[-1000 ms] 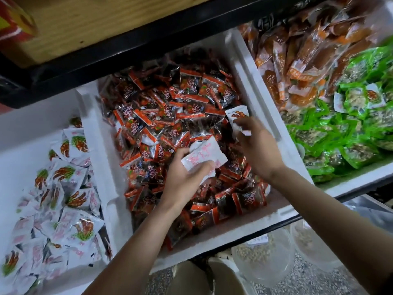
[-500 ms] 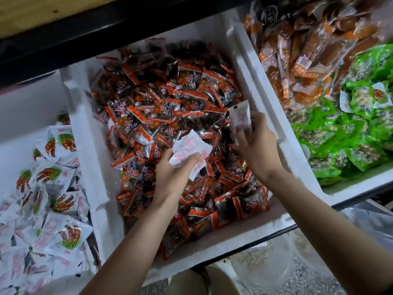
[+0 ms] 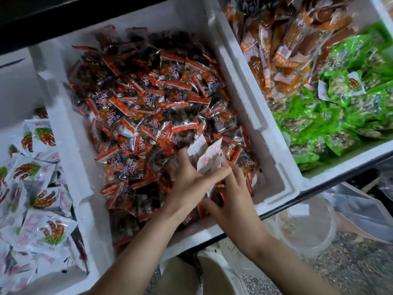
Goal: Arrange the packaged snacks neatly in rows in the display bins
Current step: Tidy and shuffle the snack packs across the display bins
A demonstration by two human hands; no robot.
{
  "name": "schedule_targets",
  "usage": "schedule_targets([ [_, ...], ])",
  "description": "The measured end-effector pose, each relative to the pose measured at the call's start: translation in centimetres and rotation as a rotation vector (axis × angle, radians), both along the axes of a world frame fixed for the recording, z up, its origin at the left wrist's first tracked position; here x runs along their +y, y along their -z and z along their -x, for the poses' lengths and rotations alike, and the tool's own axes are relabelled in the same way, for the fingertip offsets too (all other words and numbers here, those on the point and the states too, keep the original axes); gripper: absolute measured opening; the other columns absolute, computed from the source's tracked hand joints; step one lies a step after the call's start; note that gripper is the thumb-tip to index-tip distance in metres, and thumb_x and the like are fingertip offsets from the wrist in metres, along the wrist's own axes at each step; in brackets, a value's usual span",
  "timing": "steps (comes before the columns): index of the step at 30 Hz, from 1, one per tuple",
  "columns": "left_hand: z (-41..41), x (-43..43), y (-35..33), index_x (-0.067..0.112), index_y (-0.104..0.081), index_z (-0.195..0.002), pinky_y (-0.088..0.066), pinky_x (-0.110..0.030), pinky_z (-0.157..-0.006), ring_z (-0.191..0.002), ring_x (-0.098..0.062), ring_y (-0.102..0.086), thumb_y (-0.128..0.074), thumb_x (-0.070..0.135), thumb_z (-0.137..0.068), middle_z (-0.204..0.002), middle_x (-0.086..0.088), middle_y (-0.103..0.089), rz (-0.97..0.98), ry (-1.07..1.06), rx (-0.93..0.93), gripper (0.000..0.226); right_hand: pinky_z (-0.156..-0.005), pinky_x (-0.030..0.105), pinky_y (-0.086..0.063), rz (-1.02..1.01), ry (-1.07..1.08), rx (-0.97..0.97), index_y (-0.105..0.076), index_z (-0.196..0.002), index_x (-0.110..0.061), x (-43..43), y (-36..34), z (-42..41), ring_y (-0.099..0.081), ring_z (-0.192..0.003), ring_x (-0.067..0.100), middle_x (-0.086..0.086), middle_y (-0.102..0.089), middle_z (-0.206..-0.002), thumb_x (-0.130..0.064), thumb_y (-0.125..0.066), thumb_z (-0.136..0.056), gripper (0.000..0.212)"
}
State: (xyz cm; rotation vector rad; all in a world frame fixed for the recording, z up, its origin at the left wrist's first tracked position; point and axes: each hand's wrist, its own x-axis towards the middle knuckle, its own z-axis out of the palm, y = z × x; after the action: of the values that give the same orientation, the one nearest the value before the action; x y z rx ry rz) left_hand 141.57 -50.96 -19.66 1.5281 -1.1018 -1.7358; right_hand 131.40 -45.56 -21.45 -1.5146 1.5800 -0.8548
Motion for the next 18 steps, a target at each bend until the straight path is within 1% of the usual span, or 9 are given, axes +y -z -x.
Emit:
schedule_targets([
  [1, 0.1, 0.2, 0.0, 0.015, -0.038, -0.123, -0.051, -0.012, -0.071, -0.098, 0.003, -0.063, -0.075, 0.016, -0.079, -0.109, 0.004, -0.065, -0.008, -0.001, 0.015, 0.057, -0.105, 0.01, -0.027, -0.018, -0.016, -0.035, -0.033, -0.142, -0.018, 0.6, 0.1, 0.2, -0.026, -0.128, -0.012, -0.012, -0.034, -0.136, -0.016, -0.073, -0.08, 0.074],
  [2, 0.1, 0.3, 0.3, 0.014, -0.041, -0.121, -0.05, -0.01, -0.067, -0.095, 0.003, -0.064, -0.072, 0.01, -0.081, -0.108, 0.003, -0.066, -0.001, -0.012, 0.011, 0.05, -0.105, 0.015, -0.033, -0.032, -0.039, -0.075, -0.034, -0.141, -0.02, 1.1, 0.1, 0.5, -0.03, -0.129, -0.008, -0.014, -0.033, -0.138, -0.017, -0.071, -0.081, 0.071],
  [4, -0.1, 0.3, 0.9, 0.016, -0.05, -0.115, -0.05, -0.012, -0.065, -0.088, 0.0, -0.066, -0.068, 0.008, -0.083, -0.104, 0.002, -0.068, 0.043, -0.066, -0.035, 0.038, -0.101, 0.019, -0.041, -0.027, -0.089, -0.152, -0.037, -0.141, -0.022, 2.1, -0.1, 1.1, -0.036, -0.129, -0.005, -0.019, -0.031, -0.142, -0.017, -0.064, -0.085, 0.063],
  [6, -0.3, 0.3, 1.6, 0.019, -0.057, -0.113, -0.052, -0.017, -0.069, -0.088, -0.003, -0.067, -0.067, 0.01, -0.084, -0.1, 0.004, -0.07, 0.042, -0.109, -0.046, 0.032, -0.099, 0.019, -0.043, -0.016, -0.072, -0.16, -0.043, -0.136, -0.028, 2.7, -0.2, 2.1, -0.043, -0.126, 0.001, -0.019, -0.04, -0.137, -0.015, -0.06, -0.087, 0.053],
  [7, -0.3, 0.4, 1.9, 0.019, -0.06, -0.113, -0.053, -0.021, -0.072, -0.09, -0.007, -0.068, -0.066, 0.01, -0.085, -0.099, 0.004, -0.072, 0.035, -0.11, -0.038, 0.03, -0.098, 0.021, -0.043, -0.014, -0.016, -0.125, -0.045, -0.132, -0.028, 2.7, -0.1, 2.8, -0.047, -0.122, 0.003, -0.015, -0.046, -0.132, -0.013, -0.06, -0.089, 0.048],
  [9, -0.4, 0.6, 2.1, 0.017, -0.062, -0.113, -0.055, -0.024, -0.071, -0.09, -0.01, -0.069, -0.066, 0.01, -0.086, -0.096, 0.005, -0.073, 0.027, -0.093, -0.021, 0.028, -0.095, 0.026, -0.045, -0.065, 0.131, -0.013, -0.047, -0.127, -0.021, 2.4, 0.7, 4.7, -0.054, -0.114, 0.009, -0.003, -0.053, -0.123, -0.008, -0.057, -0.091, 0.04],
  [12, -0.9, 0.8, 2.4, 0.022, -0.06, -0.109, -0.056, -0.02, -0.071, -0.088, -0.007, -0.069, -0.066, 0.009, -0.085, -0.092, 0.01, -0.073, 0.034, -0.107, 0.0, 0.028, -0.095, 0.031, -0.036, -0.296, 0.186, 0.201, -0.045, -0.125, -0.002, 0.5, 2.0, 7.1, -0.05, -0.119, 0.03, 0.016, -0.053, -0.123, -0.006, -0.051, -0.093, 0.032],
  [15, -1.4, 0.9, 2.6, 0.026, -0.058, -0.106, -0.056, -0.021, -0.071, -0.087, -0.007, -0.069, -0.067, 0.01, -0.085, -0.094, 0.008, -0.072, 0.031, -0.116, -0.012, 0.028, -0.089, 0.032, -0.034, -0.482, 0.188, 0.245, -0.039, -0.126, 0.001, -2.0, 2.4, 7.1, -0.049, -0.118, 0.035, 0.02, -0.053, -0.126, -0.015, -0.054, -0.093, 0.04],
  [18, -1.9, 0.9, 2.3, 0.024, -0.057, -0.108, -0.055, -0.018, -0.064, -0.085, -0.007, -0.069, -0.067, 0.011, -0.084, -0.092, 0.008, -0.073, 0.044, -0.135, -0.028, 0.029, -0.094, 0.033, -0.037, -0.471, 0.181, 0.201, -0.034, -0.136, -0.006, -3.3, 2.8, 5.3, -0.05, -0.119, 0.033, 0.015, -0.053, -0.13, -0.014, -0.056, -0.091, 0.051],
])
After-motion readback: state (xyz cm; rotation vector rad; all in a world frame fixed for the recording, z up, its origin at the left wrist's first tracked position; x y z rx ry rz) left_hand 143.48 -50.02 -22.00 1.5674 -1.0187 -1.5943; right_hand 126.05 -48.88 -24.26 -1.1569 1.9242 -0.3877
